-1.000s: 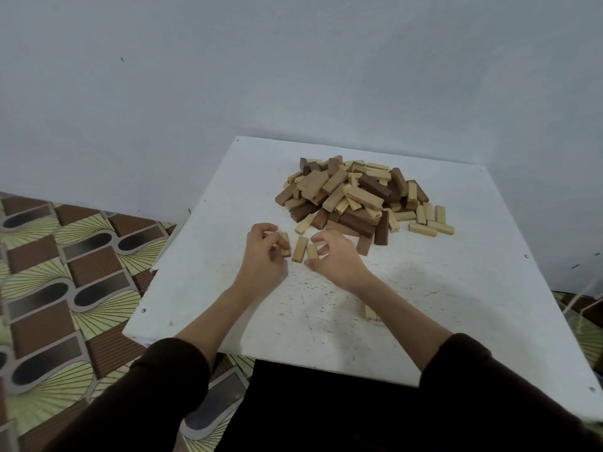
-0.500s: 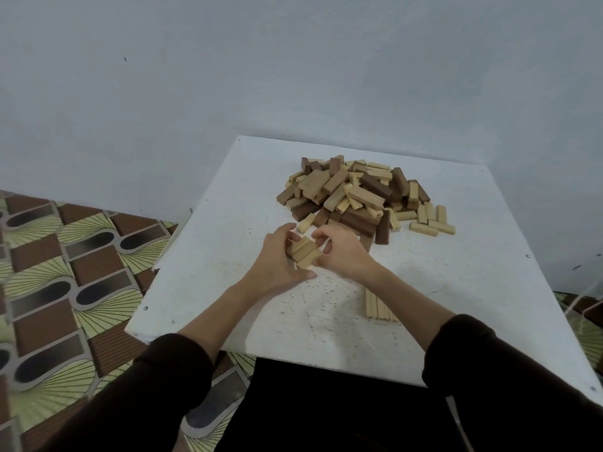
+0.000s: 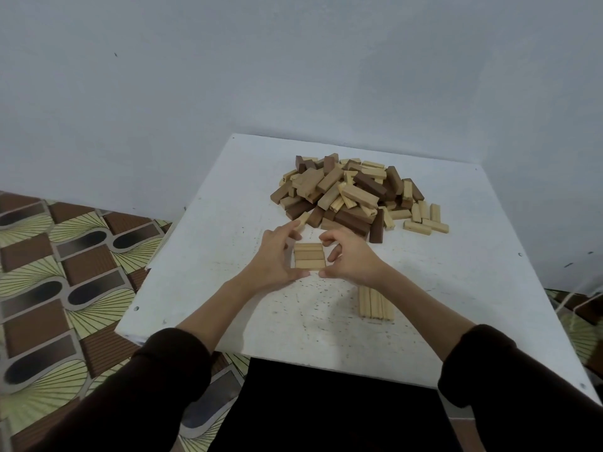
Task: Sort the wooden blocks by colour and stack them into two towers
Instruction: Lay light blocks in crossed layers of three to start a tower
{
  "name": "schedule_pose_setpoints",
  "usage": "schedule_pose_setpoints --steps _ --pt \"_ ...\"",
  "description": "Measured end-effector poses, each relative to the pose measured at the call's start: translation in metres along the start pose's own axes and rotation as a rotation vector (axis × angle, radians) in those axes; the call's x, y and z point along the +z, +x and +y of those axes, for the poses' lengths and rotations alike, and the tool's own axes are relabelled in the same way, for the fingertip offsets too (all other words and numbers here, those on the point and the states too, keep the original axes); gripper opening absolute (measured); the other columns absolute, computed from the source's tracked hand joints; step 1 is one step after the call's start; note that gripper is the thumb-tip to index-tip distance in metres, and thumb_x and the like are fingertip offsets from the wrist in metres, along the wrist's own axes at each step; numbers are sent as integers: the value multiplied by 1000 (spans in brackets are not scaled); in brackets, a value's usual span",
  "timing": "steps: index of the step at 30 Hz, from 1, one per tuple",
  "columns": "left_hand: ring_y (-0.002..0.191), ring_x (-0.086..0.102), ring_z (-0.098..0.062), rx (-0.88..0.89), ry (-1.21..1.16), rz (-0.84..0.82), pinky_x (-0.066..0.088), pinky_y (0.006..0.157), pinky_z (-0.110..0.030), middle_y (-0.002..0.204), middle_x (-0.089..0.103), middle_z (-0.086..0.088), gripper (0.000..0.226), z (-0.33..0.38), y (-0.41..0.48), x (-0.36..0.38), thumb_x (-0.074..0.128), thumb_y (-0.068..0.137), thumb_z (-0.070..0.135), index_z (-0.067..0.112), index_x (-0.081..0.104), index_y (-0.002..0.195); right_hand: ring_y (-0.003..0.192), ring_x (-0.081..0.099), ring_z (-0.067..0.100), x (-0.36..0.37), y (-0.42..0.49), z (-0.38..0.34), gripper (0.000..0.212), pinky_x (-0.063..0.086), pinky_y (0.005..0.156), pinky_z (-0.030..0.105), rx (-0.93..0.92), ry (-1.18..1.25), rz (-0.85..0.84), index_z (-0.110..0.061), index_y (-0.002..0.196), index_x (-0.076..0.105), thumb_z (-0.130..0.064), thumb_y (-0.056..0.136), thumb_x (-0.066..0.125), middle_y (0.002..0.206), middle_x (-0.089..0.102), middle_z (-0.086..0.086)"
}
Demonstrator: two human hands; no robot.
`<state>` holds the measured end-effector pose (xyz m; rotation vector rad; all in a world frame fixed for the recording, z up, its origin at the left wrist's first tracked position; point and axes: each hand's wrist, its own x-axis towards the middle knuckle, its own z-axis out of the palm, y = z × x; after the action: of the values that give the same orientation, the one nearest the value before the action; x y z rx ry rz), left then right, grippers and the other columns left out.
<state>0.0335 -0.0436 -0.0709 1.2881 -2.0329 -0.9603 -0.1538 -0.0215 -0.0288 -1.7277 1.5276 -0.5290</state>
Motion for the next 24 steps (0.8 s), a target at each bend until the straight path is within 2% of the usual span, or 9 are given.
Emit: schedule_pose_setpoints --steps 2,4,8,17,24 --pt "98 36 -2 -13 -32 -10 31 79 -3 116 49 5 98 -1 0 -1 85 67 20 17 26 146 79 52 8 0 0 -1 73 51 73 25 -14 -10 -4 -11 132 47 -10 68 82 114 47 -3" --pt "95 37 3 -23 -47 -2 30 77 1 114 51 5 98 -2 1 -1 86 67 19 18 27 145 78 52 8 0 1 -2 75 50 70 22 -26 -14 -7 -11 133 46 -8 67 82 114 47 -3" --pt "94 41 -2 -6 -51 12 30 75 0 111 54 5 95 -3 0 0 86 66 18 19 31 143 78 51 9 1 2 -3 77 49 69 23 -55 -28 -11 -11 134 45 -5 67 82 115 46 -2" --pt "94 42 -4 14 -66 21 31 78 -3 112 55 4 93 -3 -2 0 86 66 15 18 32 142 79 51 11 1 1 -3 71 50 75 30 -82 -23 -15 -10 132 47 -3 69 79 115 48 0" --pt "95 51 -15 -8 -110 29 38 80 -12 112 56 2 94 -4 -2 -1 86 64 10 18 34 141 78 51 10 2 1 -2 72 49 75 27 -72 -9 -4 -11 132 47 -3 69 80 114 49 -1"
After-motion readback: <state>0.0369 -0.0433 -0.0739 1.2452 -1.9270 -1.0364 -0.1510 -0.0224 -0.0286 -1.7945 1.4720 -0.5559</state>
